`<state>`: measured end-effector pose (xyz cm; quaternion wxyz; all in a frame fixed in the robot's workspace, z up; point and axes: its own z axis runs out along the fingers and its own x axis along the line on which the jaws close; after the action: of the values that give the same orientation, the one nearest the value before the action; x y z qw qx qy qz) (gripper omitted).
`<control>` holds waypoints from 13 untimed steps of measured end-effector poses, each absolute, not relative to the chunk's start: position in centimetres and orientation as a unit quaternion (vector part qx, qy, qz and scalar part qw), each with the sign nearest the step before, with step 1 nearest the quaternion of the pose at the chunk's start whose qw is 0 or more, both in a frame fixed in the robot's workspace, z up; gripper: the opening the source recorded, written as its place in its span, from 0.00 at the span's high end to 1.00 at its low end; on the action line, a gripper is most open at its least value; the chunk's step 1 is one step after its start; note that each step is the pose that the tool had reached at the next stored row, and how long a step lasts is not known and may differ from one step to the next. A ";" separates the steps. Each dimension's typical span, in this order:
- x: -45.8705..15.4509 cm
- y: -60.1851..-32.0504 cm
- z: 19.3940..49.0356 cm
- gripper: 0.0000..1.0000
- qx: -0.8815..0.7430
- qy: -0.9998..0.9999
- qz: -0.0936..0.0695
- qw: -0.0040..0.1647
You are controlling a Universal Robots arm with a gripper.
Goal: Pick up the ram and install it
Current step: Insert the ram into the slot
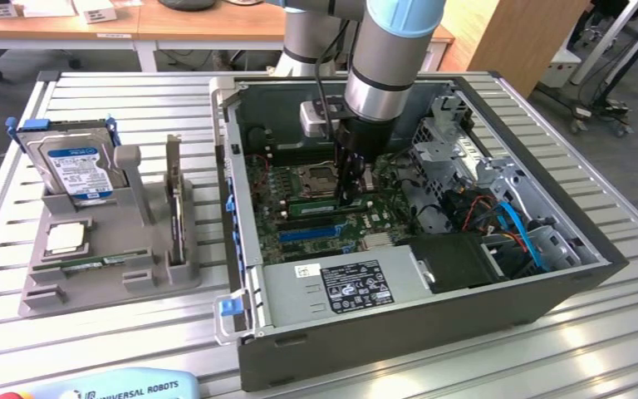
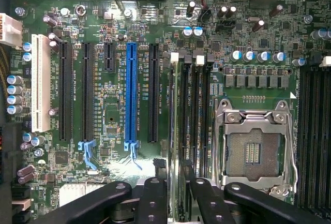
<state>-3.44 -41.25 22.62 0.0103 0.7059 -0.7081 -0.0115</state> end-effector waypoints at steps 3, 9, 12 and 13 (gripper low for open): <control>-3.4 -41.2 22.8 0.75 0.706 -0.708 -0.012 0.010; -3.4 -41.3 24.2 0.75 0.706 -0.708 -0.011 0.010; -3.4 -41.3 24.8 0.75 0.706 -0.708 -0.011 0.010; -3.4 -41.3 25.0 0.75 0.706 -0.708 -0.011 0.010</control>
<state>-3.44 -41.25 25.04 0.0103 0.7059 -0.7082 -0.0115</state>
